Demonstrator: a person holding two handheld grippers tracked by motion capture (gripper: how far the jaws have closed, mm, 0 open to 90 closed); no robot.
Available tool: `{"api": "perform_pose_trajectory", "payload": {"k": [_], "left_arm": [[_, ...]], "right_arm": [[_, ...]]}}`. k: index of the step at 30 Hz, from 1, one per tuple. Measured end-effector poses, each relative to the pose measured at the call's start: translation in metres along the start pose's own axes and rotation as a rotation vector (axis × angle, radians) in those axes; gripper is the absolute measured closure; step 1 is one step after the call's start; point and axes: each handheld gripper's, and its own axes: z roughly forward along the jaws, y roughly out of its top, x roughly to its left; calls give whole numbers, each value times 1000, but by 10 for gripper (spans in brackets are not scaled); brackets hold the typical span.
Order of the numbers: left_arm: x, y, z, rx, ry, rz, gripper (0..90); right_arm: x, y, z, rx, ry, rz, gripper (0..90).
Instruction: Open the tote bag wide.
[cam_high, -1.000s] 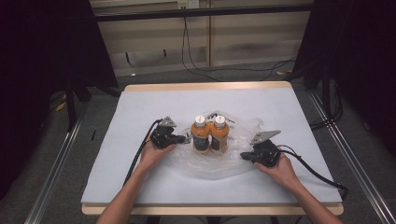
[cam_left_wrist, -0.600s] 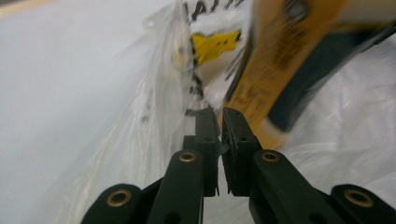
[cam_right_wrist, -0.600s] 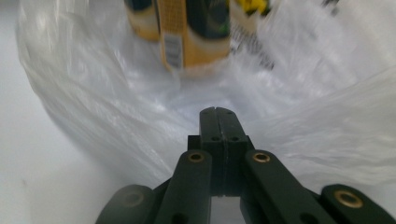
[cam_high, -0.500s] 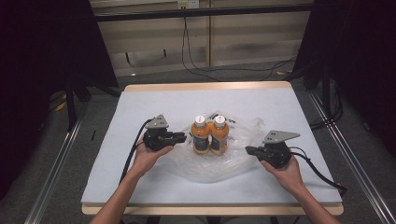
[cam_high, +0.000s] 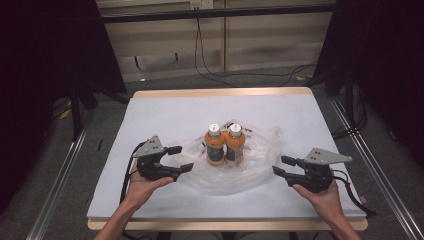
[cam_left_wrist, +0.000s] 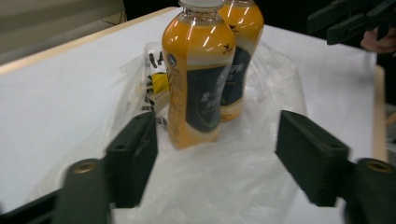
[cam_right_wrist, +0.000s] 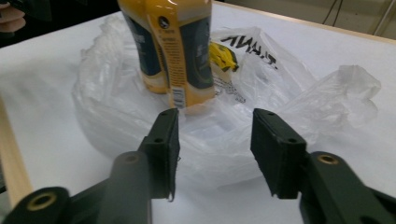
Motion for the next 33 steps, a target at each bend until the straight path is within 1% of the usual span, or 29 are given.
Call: {"api": "perform_pose_trajectory", "payload": {"k": [1,2,3,4,5,6,7,8,9,10,11,12,13,14,15,17,18,19,20,22,23,24,25,26,27,28,29,30,33], "left_arm": [[-1,-3,-4,4,14,2,195],[-3,-7,-7,7,32,3,195],[-4,-11,-11,8,37,1,161],[-5,-15,-14,16,51,0,161],[-5,-21,-18,17,69,0,146],[-5,-29,-23,29,93,-12,112],[-5,-29,-23,29,93,-12,101],[-5,-32,-26,30,102,-17,81],[-5,-38,-30,29,108,-40,72],[-6,-41,-33,36,125,-50,69],[-7,-45,-36,48,130,-51,60],[-7,-45,-36,48,130,-51,53],[-7,-48,-38,46,130,-59,53],[-9,-55,-42,52,120,-75,51],[-9,-55,-42,52,120,-75,47],[-16,-66,-50,63,139,-88,42],[-16,-66,-50,63,139,-88,40],[-17,-69,-54,66,136,-98,40],[-20,-74,-61,52,159,-110,40],[-21,-81,-69,49,187,-112,40],[-21,-81,-69,49,187,-112,39],[-23,-85,-73,38,203,-125,39],[-21,-91,-79,57,224,-135,38],[-20,-93,-83,68,238,-137,37],[-20,-93,-83,68,238,-137,36],[-18,-94,-88,73,257,-129,36],[-18,-94,-88,73,257,-129,35],[-16,-95,-94,26,298,-133,32],[-12,-96,-95,24,293,-147,32]], "right_arm": [[0,-2,-2,1,-5,7,355],[0,-2,-2,1,-5,7,355],[1,-6,-6,9,-24,15,303],[1,-6,-6,9,-24,15,303],[1,-8,-9,10,-31,16,280],[0,-11,-15,5,-54,38,231],[0,-11,-15,5,-54,38,231],[0,-13,-20,13,-79,58,174],[1,-15,-22,14,-96,64,172],[1,-16,-25,13,-104,66,160],[2,-18,-28,9,-116,69,140],[2,-19,-31,9,-131,80,133],[2,-19,-31,9,-131,80,133],[3,-22,-37,-2,-149,82,133],[2,-24,-41,-6,-149,92,134],[0,-27,-47,-15,-165,97,124],[-1,-29,-49,-21,-171,113,109],[-1,-29,-49,-21,-171,113,109],[-5,-33,-55,-22,-186,137,101],[-7,-37,-59,-30,-195,154,100],[-7,-37,-59,-30,-195,154,100],[-8,-38,-60,-35,-203,161,99],[-9,-41,-63,-40,-212,170,95],[-9,-42,-63,-40,-218,169,95],[-9,-42,-63,-40,-218,169,95],[-10,-42,-64,-26,-236,149,92],[-10,-42,-64,-32,-236,154,87],[-12,-42,-65,-34,-243,146,83],[-15,-42,-64,-35,-245,152,72]]}}
